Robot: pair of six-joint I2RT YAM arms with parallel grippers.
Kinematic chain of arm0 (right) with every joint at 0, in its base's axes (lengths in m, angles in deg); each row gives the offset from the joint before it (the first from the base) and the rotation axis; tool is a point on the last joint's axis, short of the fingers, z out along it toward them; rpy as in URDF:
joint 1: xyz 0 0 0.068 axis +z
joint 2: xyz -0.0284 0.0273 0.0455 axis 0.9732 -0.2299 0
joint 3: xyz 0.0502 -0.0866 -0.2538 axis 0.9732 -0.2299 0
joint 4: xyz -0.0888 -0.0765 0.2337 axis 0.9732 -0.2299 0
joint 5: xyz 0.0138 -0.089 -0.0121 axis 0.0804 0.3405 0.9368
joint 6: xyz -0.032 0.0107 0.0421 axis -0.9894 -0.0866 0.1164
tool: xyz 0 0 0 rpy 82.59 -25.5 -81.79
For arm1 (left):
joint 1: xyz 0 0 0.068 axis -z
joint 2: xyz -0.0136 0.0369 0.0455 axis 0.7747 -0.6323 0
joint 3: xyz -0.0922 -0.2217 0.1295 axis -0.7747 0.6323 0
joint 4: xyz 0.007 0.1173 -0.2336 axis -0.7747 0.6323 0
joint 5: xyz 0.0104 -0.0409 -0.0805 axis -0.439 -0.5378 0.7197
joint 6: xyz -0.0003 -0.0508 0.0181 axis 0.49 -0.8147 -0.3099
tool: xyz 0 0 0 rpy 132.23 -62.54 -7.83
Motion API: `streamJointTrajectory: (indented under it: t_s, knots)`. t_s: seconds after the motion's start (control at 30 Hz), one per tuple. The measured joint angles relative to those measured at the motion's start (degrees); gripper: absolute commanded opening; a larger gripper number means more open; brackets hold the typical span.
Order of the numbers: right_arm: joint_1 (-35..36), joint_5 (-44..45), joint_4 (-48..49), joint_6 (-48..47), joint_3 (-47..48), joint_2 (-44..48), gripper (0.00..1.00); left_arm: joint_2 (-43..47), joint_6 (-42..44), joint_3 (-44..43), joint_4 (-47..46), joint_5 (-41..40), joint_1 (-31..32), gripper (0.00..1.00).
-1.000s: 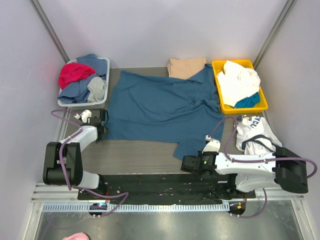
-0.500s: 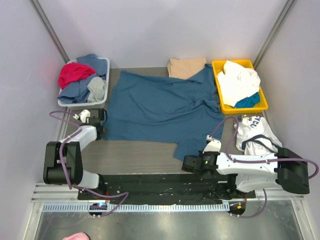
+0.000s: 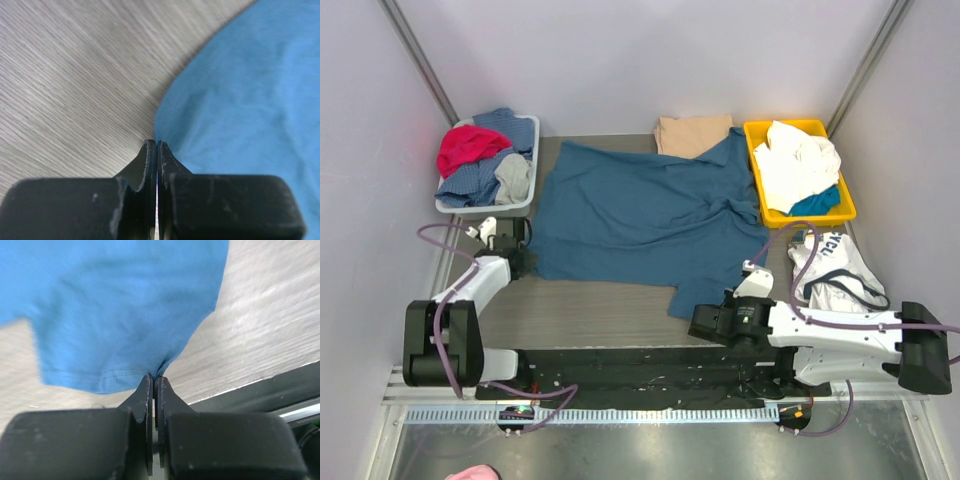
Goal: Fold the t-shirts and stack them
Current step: Flatten the tshirt out
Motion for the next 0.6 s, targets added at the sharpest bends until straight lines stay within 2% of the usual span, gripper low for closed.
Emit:
streamJointTrajectory:
  t_s: [0.27,0.6]
  knots:
    - [-0.1,7.4,-11.2,2.9,9.7,4.5,0.01,9.8,0.3,0.0,3.0,2.7,0.0,0.00]
    - [-0.1,7.5,-14.5,2.8,14.2,5.1,0.01,20.1,0.7,0.0,9.4,5.6,0.0,0.00]
